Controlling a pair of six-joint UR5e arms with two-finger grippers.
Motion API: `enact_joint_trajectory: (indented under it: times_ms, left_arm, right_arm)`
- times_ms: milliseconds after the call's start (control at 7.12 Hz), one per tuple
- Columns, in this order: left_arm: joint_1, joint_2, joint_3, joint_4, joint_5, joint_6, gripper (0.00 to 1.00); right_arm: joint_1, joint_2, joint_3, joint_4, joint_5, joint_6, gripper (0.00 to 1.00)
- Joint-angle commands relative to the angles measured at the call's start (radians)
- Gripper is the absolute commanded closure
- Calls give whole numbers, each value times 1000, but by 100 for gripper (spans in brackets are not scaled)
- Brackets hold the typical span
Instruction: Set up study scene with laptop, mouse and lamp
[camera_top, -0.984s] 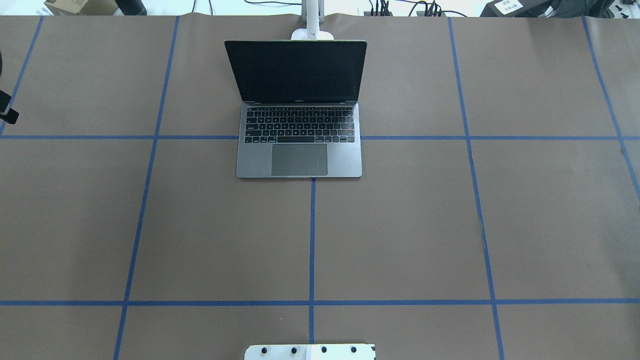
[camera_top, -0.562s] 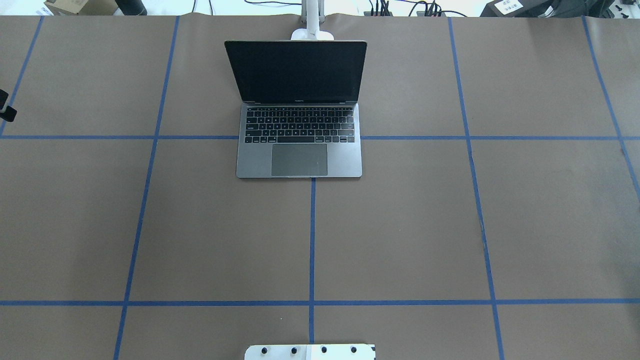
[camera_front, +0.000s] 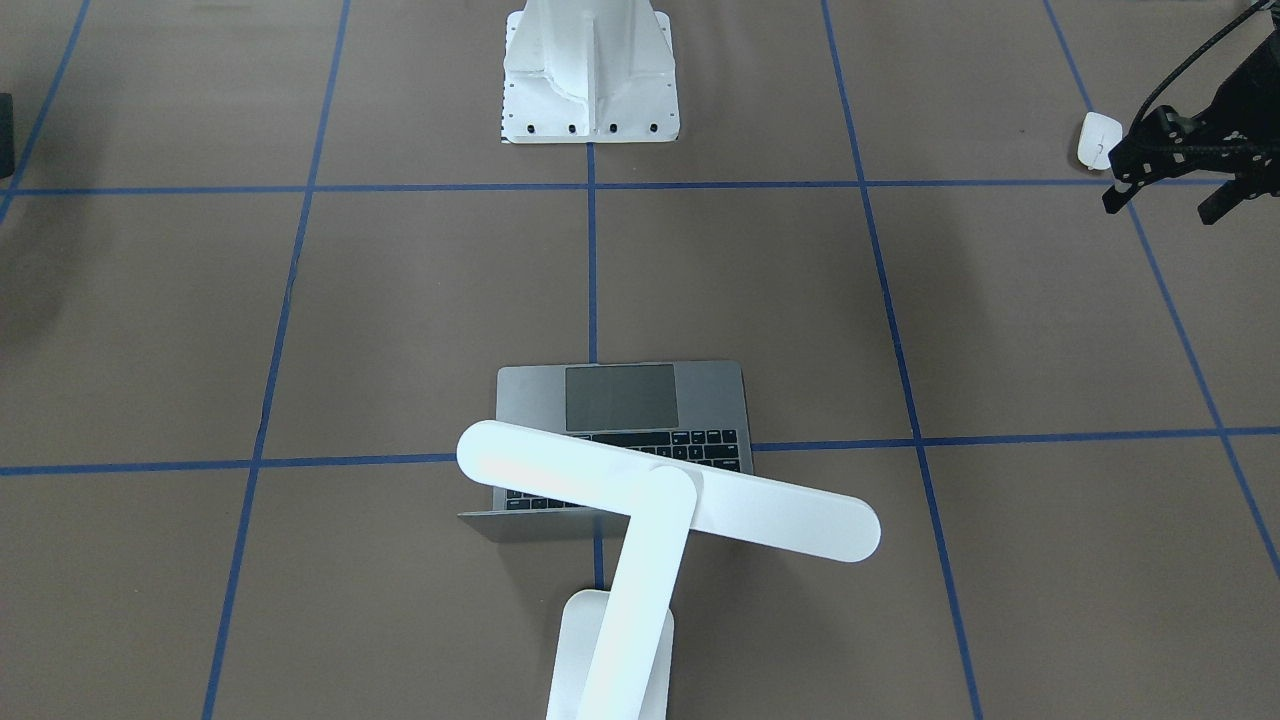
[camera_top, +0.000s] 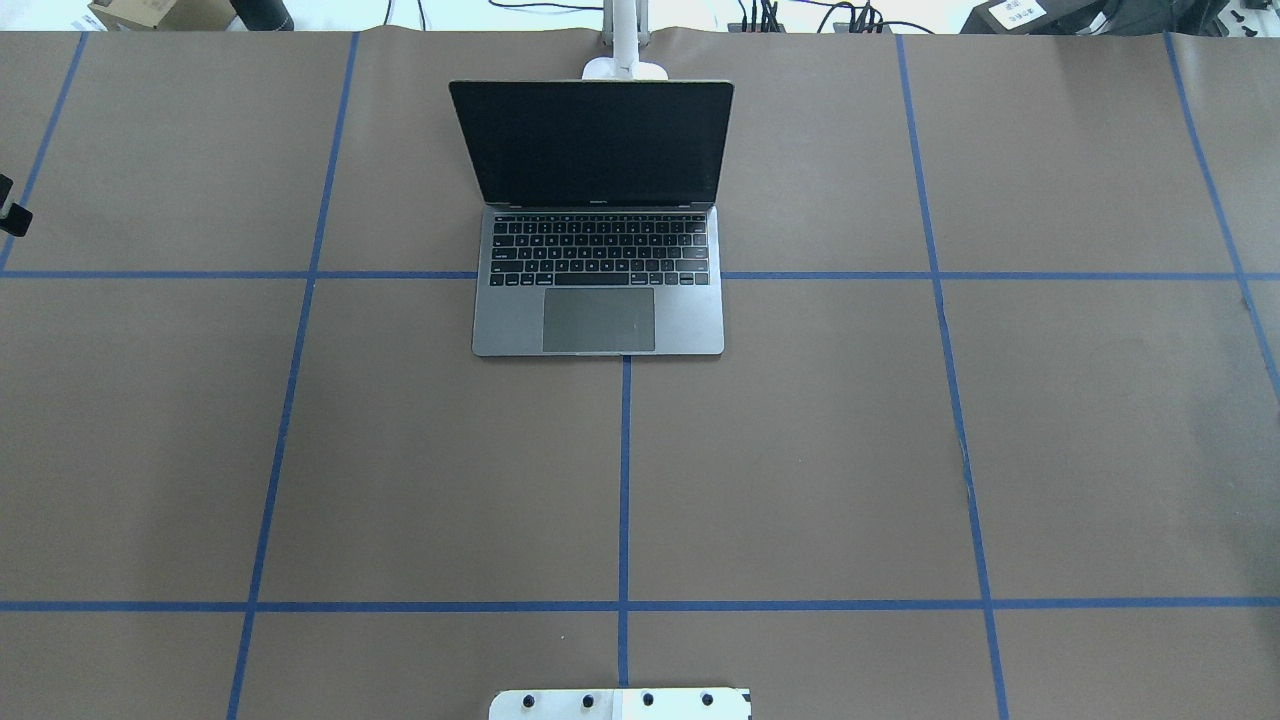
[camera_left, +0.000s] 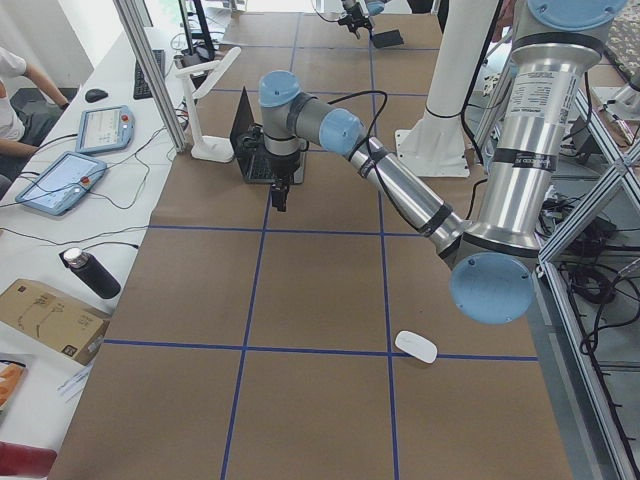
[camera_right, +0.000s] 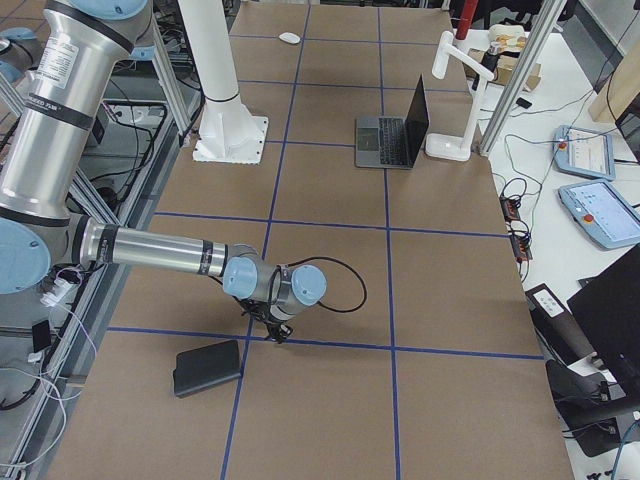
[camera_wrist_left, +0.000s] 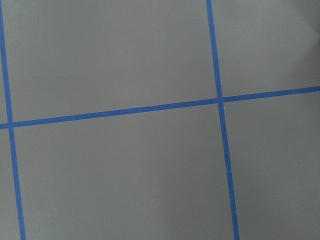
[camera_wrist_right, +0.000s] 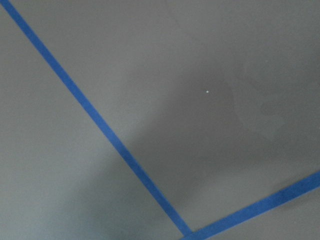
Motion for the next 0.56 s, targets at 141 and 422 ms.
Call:
enact_joint_trajectory:
  times_ms: [141, 422]
  left_arm:
    - [-5, -2, -39, -2, -1, -16, 0]
    - [-5, -3, -68, -2, 0, -31, 0]
  right_arm:
    - [-4, 28, -48, -102, -55, -180, 6]
    - [3, 25, -88, -98, -73, -222, 8]
